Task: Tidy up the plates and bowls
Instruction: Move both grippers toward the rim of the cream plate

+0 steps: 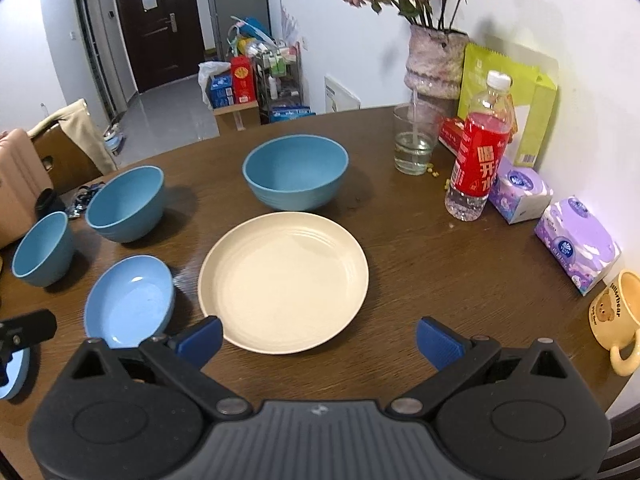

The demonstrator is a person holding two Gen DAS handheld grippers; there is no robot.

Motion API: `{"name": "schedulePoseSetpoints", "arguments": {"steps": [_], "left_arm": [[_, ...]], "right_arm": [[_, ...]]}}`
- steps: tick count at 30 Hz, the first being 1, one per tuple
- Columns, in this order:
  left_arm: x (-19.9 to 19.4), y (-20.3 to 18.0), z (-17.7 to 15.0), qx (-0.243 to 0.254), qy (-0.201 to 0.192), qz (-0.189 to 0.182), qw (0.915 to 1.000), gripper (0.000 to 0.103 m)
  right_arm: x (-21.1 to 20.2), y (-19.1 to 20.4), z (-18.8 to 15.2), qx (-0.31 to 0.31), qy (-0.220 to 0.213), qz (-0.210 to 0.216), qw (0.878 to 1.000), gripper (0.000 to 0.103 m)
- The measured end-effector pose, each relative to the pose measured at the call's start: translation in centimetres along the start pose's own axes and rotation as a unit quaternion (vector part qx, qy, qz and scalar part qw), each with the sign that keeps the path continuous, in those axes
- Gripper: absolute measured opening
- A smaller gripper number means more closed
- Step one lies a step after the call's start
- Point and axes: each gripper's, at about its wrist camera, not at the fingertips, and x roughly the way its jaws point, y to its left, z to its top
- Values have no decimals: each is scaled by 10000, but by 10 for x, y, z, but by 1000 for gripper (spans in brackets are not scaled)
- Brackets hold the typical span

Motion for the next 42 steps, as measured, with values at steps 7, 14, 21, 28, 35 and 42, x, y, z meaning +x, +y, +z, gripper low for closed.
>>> {"name": "schedulePoseSetpoints", "arguments": {"steps": [7,14,21,28,35,42], "left_arm": [[40,-12,15,-129,249,-59,9996,103],[75,-20,29,-296,399,-41,9988,103],[107,-31,41,-357,542,-90,9979,101],[139,-43,50,-421,741,-126,9963,92],[173,-51,56,-556,1061,-153,9927,79],[195,-53,60,-676,1228,-100,9901,71]], "right_arm": [[33,-17,12,190,195,-4,9996,103],[64,-28,25,301,299,18,9991,103],[91,-37,36,230,377,-77,9990,103],[122,-50,41,243,635,-24,9977,98],[145,-57,45,96,777,-57,9969,96],[164,-61,48,-18,887,-32,9960,88]]}}
